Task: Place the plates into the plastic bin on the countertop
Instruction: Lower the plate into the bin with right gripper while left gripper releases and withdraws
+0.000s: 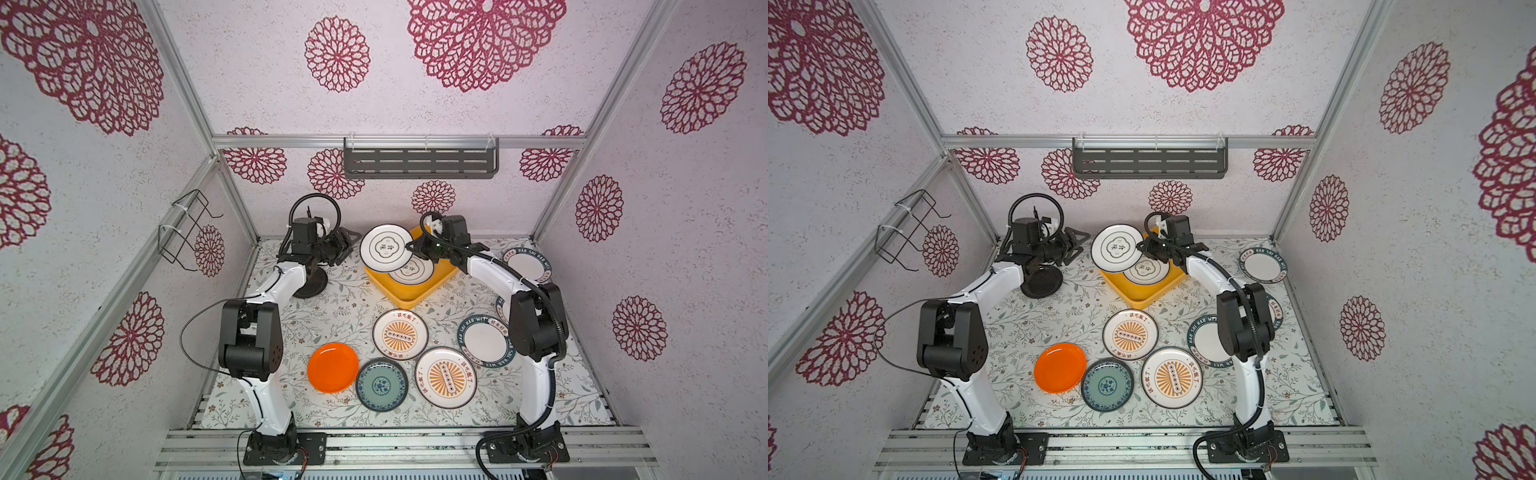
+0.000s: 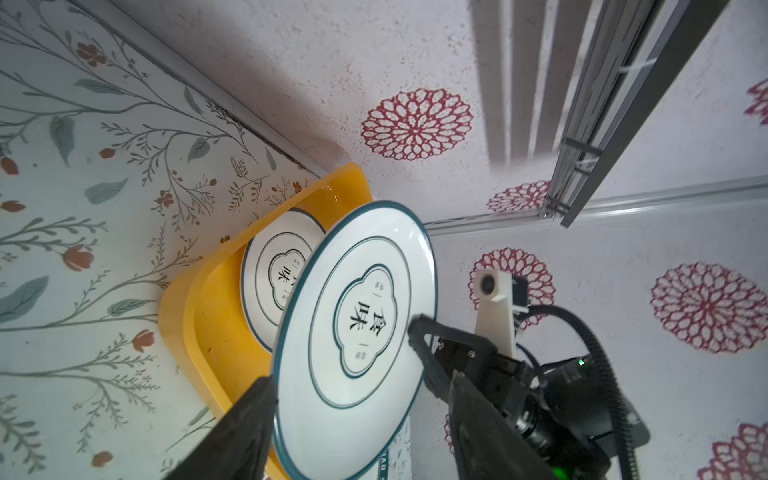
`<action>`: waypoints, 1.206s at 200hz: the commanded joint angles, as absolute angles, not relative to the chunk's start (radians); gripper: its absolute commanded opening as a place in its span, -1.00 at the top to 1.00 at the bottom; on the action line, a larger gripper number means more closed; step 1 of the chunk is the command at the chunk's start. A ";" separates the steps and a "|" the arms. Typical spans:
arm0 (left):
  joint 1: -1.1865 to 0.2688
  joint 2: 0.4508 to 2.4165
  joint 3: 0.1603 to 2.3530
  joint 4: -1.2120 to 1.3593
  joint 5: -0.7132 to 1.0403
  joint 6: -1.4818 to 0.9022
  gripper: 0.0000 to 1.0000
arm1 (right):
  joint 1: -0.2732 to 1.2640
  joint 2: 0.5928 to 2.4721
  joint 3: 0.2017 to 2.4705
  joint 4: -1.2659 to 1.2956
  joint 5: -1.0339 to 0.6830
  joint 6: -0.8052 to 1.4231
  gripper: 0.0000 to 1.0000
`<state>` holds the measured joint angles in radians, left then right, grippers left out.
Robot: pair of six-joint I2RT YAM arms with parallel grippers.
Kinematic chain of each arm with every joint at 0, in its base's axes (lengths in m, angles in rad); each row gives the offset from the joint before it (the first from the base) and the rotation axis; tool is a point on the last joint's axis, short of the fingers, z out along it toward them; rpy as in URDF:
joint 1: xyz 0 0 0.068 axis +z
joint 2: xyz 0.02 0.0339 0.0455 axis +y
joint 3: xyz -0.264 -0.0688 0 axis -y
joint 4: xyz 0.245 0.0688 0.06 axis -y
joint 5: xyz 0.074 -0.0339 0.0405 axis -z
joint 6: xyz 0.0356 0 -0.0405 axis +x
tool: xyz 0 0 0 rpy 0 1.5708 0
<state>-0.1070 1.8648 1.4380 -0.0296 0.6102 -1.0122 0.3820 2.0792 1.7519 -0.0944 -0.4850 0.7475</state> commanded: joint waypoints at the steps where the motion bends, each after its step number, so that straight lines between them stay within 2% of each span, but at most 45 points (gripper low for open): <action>1: -0.101 1.772 1.391 -0.057 0.502 -0.983 -0.64 | 0.372 2.013 1.775 -0.111 -0.461 0.686 1.00; 4: -0.101 1.764 1.383 -0.054 0.494 -0.983 -0.68 | 0.370 2.011 1.775 -0.113 -0.460 0.684 1.00; 11: -0.101 1.745 1.369 -0.048 0.485 -0.985 -1.00 | 0.364 2.009 1.773 -0.117 -0.459 0.679 1.00; 17: -0.100 1.731 1.359 -0.046 0.481 -0.986 -0.94 | 0.359 2.008 1.772 -0.120 -0.459 0.677 1.00; 38: -0.094 1.694 1.341 -0.038 0.488 -1.005 -0.94 | 0.332 2.000 1.760 -0.121 -0.456 0.679 1.00; 76: -0.118 1.592 1.279 -0.024 0.383 -1.033 -0.94 | 0.281 2.003 1.736 -0.139 -0.438 0.669 1.00; 149: -0.267 1.387 1.227 -0.116 0.023 -0.960 -0.94 | 0.261 2.125 1.823 -0.222 -0.400 0.586 1.00; 184: -0.272 1.294 1.106 0.061 0.052 -0.949 -0.95 | 0.260 2.193 1.876 -0.243 -0.405 0.576 1.00; 212: -0.247 1.238 1.057 0.096 0.111 -0.948 -0.94 | 0.264 2.249 1.939 -0.289 -0.400 0.569 1.00; 241: -0.224 1.242 1.067 0.039 0.097 -0.964 -0.94 | 0.264 2.279 1.957 -0.304 -0.399 0.567 1.00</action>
